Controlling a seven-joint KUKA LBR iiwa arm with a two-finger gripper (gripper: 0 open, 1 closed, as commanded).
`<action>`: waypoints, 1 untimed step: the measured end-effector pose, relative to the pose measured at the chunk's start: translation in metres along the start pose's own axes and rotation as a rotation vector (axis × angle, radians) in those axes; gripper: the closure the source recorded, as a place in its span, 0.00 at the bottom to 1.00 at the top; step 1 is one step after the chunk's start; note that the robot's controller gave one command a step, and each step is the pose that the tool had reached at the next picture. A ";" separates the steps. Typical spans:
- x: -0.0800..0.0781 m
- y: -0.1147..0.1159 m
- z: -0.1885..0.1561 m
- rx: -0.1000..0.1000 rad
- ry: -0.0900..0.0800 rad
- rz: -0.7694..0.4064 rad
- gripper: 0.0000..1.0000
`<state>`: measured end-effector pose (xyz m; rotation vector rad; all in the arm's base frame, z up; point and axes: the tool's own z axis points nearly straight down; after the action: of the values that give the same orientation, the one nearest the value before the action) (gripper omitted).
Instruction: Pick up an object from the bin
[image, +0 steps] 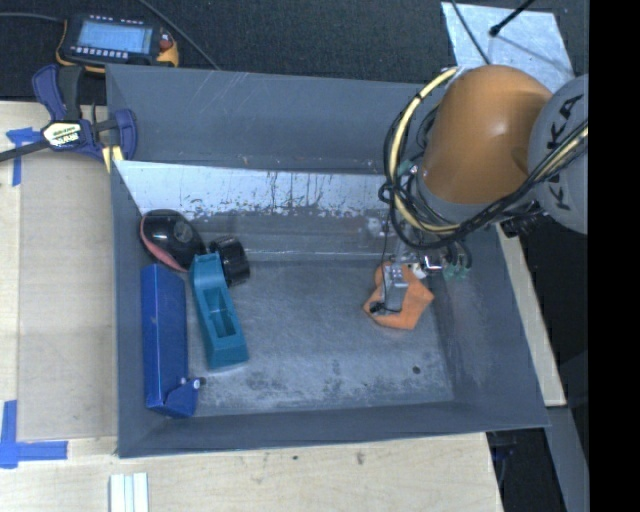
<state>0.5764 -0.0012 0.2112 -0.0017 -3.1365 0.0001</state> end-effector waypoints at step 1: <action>-0.001 0.000 -0.005 0.000 -0.009 0.000 0.00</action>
Offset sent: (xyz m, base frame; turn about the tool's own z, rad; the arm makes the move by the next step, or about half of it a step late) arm -0.0049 -0.0917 -0.1412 0.2881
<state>0.5779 -0.0012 0.2162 -0.0017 -3.1452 -0.0001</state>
